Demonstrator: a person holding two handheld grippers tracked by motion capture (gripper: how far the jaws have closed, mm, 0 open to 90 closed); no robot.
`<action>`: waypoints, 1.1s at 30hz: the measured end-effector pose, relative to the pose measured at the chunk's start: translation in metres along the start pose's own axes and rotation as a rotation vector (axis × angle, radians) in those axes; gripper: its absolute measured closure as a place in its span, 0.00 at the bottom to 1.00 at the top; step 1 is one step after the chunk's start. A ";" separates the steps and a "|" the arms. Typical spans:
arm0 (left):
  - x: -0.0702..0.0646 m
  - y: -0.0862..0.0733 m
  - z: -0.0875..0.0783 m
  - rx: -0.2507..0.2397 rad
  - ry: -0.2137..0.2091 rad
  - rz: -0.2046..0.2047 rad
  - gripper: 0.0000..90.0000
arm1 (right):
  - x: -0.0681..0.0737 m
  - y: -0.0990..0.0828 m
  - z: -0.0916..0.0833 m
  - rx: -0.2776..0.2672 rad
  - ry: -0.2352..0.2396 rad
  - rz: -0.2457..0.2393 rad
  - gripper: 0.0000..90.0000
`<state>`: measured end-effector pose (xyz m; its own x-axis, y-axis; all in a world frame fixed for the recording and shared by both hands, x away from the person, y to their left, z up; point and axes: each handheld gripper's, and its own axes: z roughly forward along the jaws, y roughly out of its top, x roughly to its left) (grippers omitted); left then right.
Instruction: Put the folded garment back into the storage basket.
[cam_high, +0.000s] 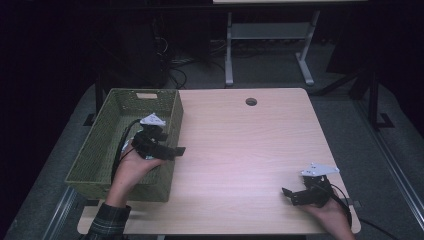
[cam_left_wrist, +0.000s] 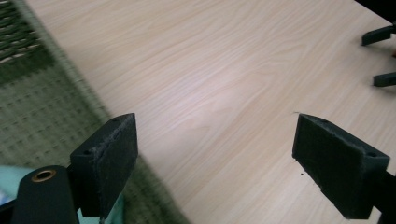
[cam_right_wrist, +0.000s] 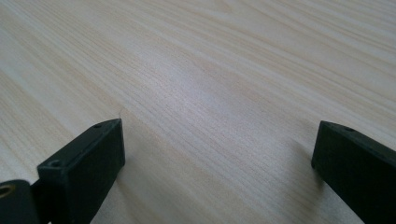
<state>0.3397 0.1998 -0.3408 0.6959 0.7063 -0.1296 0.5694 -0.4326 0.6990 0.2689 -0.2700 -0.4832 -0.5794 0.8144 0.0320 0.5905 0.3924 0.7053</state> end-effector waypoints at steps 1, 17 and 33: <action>-0.003 0.001 0.002 0.001 -0.003 0.003 0.15 | 0.000 0.000 0.000 0.000 0.000 -0.001 0.02; -0.045 0.008 0.040 -0.034 -0.062 0.072 0.15 | 0.000 0.000 0.000 0.000 0.000 -0.001 0.02; -0.069 -0.009 0.095 -0.014 -0.071 0.115 0.15 | 0.000 0.000 0.000 0.000 0.000 0.001 0.02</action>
<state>0.3280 0.1018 -0.4044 0.7858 0.6108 -0.0974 0.4782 -0.5000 0.7220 0.2689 -0.2700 -0.4832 -0.5791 0.8146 0.0325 0.5909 0.3920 0.7051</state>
